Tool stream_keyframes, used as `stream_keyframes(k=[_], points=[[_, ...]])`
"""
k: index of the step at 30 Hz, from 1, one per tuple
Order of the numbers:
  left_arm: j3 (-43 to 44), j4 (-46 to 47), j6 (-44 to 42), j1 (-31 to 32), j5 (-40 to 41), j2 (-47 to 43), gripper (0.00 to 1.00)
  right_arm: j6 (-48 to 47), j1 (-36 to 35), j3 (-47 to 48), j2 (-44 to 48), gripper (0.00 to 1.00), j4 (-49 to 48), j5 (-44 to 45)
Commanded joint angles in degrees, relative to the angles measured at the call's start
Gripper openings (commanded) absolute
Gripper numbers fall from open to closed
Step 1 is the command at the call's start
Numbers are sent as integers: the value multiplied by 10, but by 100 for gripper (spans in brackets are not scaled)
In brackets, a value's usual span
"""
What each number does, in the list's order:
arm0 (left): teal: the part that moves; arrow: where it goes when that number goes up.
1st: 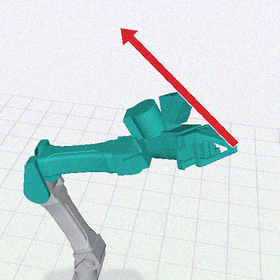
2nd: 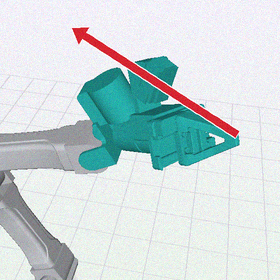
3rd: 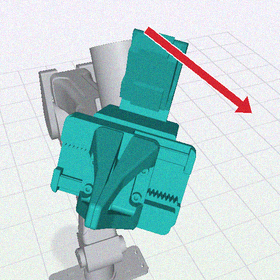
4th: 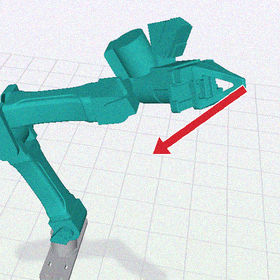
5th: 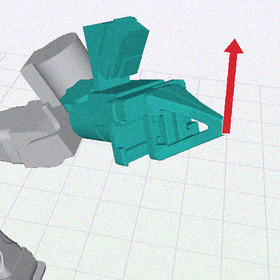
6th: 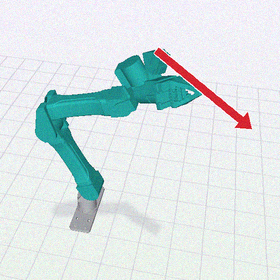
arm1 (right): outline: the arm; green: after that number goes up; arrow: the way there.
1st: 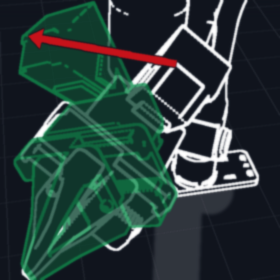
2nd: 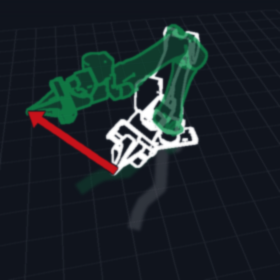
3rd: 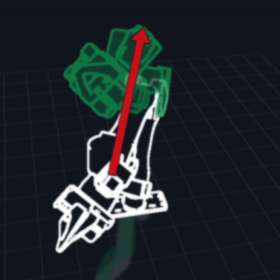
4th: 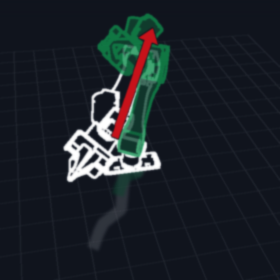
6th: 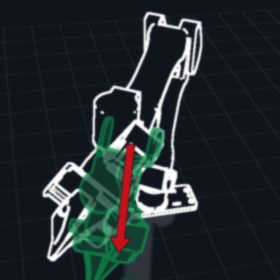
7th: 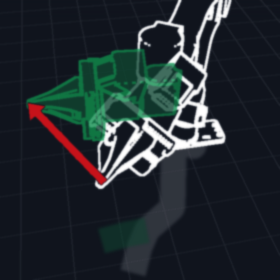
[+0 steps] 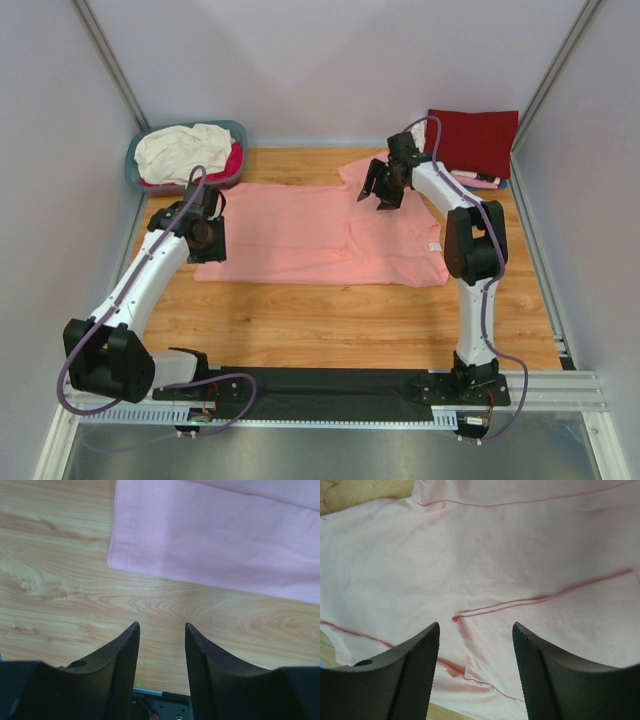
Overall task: Fold and stack the t-shirts
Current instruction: Fold the tshirt
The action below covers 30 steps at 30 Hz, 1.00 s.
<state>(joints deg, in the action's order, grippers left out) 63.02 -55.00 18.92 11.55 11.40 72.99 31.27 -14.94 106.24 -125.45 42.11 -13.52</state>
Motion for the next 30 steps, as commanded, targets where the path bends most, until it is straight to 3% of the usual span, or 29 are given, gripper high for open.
stream_keyframes(k=[1,4,7,12,17,25,30], points=[[6,8,-13,1,-9,6,49,-33,7,42,39,68,51,17],[8,9,-14,1,-16,12,50,-27,24,-49,139,71,33,59],[9,7,-15,1,-10,19,52,-9,39,-208,269,77,-12,89],[9,4,-6,-1,-13,25,70,31,45,-430,412,81,-28,99],[-18,24,28,-79,-128,22,73,70,101,-614,548,79,-61,89],[-88,63,119,-140,-146,15,68,96,144,-753,596,65,-137,63],[-121,98,167,-140,-96,7,67,86,185,-749,527,61,-200,40]])
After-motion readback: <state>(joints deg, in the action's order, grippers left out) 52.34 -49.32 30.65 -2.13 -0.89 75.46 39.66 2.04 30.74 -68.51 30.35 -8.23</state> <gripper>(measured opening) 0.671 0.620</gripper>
